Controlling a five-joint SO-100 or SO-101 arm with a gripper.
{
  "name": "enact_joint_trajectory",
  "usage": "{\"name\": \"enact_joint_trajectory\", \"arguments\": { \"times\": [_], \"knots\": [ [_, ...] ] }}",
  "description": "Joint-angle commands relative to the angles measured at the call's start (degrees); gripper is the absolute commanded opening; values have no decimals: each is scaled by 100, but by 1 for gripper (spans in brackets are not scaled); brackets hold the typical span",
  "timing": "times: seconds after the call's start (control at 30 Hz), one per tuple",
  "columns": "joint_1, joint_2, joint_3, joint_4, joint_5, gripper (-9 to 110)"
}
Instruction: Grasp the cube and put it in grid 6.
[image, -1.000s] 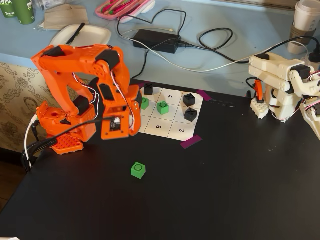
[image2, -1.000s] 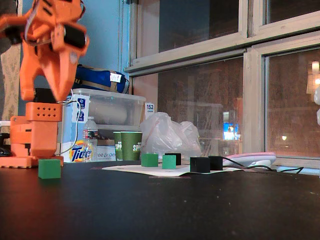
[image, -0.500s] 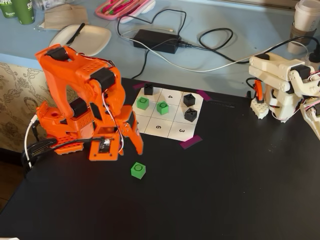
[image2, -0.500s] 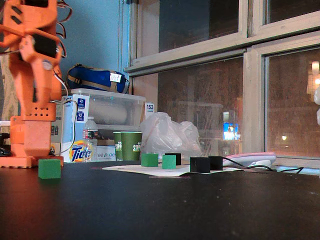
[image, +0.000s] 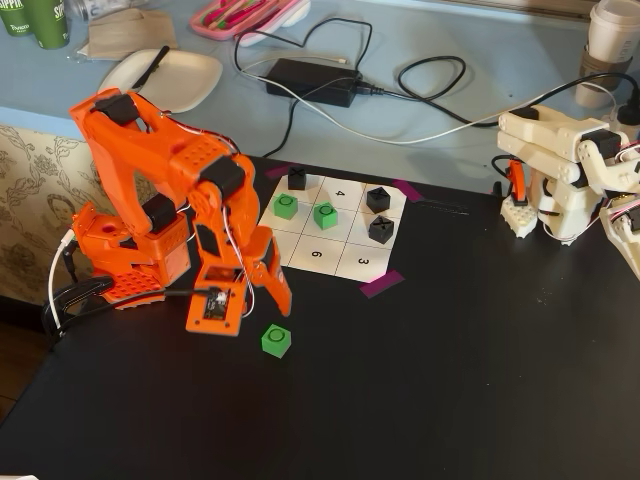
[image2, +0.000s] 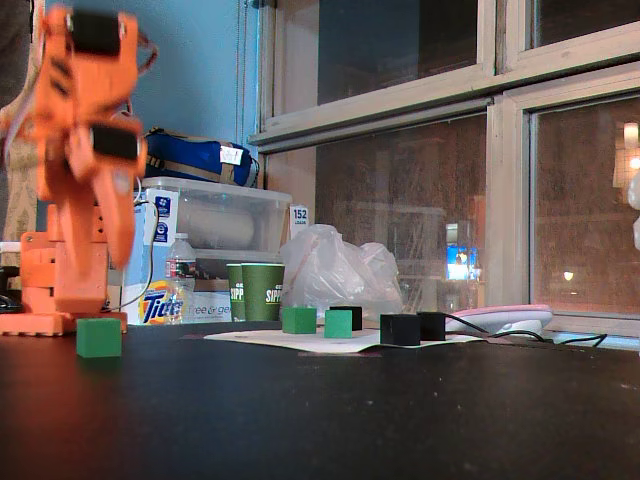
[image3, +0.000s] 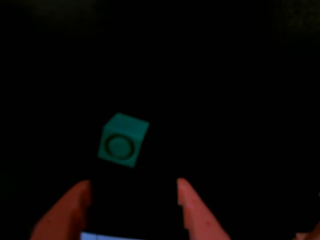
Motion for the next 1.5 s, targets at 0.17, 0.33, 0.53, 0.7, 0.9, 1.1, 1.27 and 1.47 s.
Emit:
{"name": "enact_joint_trajectory", "arguments": {
  "times": [0.17,0.33,0.53,0.7,0.9,1.1,1.27,1.47],
  "knots": [
    [387,9,79,-545,97,27],
    [308,167,79,-554,167,27],
    [246,193,114,-650,281,29],
    [264,53,141,-896,299,29],
    [193,-167,149,-1046,343,29],
    [193,-554,290,-1450,352,29],
    [193,-729,483,-1758,378,29],
    [202,-606,949,-2215,360,0]
  ]
}}
